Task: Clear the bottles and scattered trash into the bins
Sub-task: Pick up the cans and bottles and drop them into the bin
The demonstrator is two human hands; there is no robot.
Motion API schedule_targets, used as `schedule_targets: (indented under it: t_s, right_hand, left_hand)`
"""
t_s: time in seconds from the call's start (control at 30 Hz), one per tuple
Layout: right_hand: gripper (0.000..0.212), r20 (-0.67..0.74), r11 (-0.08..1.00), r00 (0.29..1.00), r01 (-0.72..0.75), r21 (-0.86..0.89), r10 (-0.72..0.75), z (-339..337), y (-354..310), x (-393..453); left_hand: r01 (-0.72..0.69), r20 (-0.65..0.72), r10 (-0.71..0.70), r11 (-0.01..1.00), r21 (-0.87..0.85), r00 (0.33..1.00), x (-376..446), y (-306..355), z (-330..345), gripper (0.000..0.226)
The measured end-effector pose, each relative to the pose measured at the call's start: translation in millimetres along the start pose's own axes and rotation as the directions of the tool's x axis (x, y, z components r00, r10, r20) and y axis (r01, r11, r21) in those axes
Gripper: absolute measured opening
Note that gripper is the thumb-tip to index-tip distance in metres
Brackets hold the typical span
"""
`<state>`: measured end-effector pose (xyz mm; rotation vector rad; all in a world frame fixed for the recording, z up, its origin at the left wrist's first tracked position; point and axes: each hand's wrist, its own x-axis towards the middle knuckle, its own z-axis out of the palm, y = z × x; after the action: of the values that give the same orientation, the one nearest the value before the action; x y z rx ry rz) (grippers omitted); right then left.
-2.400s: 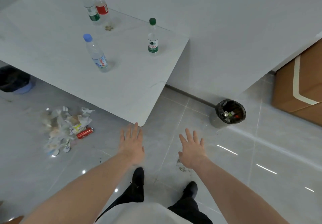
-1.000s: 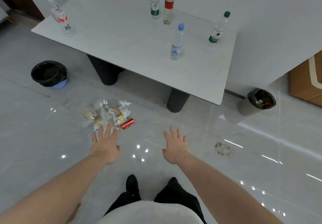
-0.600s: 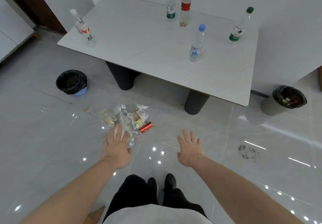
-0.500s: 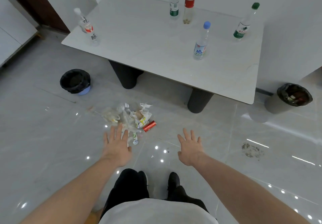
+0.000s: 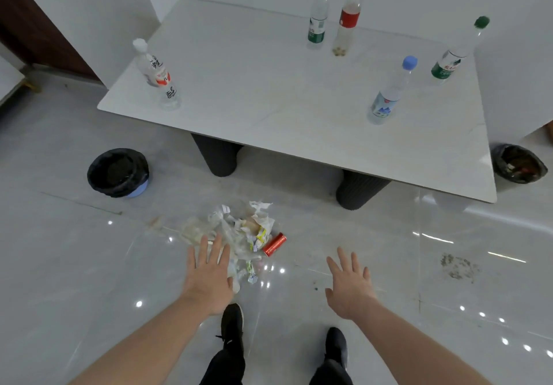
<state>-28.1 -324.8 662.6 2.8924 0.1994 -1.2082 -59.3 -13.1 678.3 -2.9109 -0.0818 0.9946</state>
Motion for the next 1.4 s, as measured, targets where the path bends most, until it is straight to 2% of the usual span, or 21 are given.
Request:
schedule_targets:
  t_s: [0.2, 0.37, 0.6, 0.77, 0.9, 1.0, 1.1, 1.23, 1.4]
  right_hand:
    - [0.075, 0.041, 0.994, 0.999, -0.039, 0.1, 0.035, 20.0, -66.7, 56.7]
    - [0.075, 0.077, 0.993, 0.996, -0.05, 0.109, 0.041, 64.1, -89.0, 143.7]
    - [0.075, 0.126, 0.99, 0.989, -0.086, 0.113, 0.072, 170.5, -98.7, 293.7]
    - [0.075, 0.105, 0.993, 0.992, -0.081, 0.086, 0.072, 248.5, -101.1, 396.6]
    - [0.072, 0.064, 0.992, 0.996, -0.064, 0.109, 0.057, 298.1, -104.6, 469.4]
    - [0.068, 0.031, 0.971, 0.993, -0.12, 0.205, 0.116, 324.4, -106.4, 519.0]
    - [0.069, 0.018, 0.904, 0.973, -0.22, 0.367, 0.23, 341.3, -107.8, 564.1]
    - [0.063, 0.028, 0.745, 0.905, -0.367, 0.557, 0.425, 353.1, -110.2, 611.1]
    - [0.063, 0.185, 0.383, 0.821, -0.436, 0.815, 0.541, 361.4, -112.1, 645.8]
  left_hand:
    - [-0.047, 0.033, 0.045, 0.997, 0.068, 0.998, 68.1, -69.3, 26.4, 0.074]
    - [-0.058, 0.072, 0.052, 0.995, 0.082, 0.996, 144.5, -90.7, 77.9, 0.072]
    - [-0.078, 0.082, 0.071, 0.994, 0.076, 0.994, 264.1, -93.1, 202.0, 0.074]
    - [-0.086, 0.073, 0.081, 0.994, 0.063, 0.994, 346.6, -95.6, 303.8, 0.081]
    - [-0.087, 0.01, 0.087, 0.995, 0.057, 0.996, 403.6, -99.8, 374.9, 0.08]
    - [-0.129, -0.093, 0.133, 0.991, 0.046, 0.987, 442.4, -107.7, 415.5, 0.08]
    - [-0.126, -0.131, 0.136, 0.989, 0.08, 0.982, 474.9, -112.2, 440.5, 0.078]
    - [-0.148, -0.197, 0.166, 0.984, 0.101, 0.966, 507.0, -109.4, 457.3, 0.078]
    - [-0.174, -0.239, 0.193, 0.98, 0.1, 0.952, 533.1, -99.5, 459.2, 0.081]
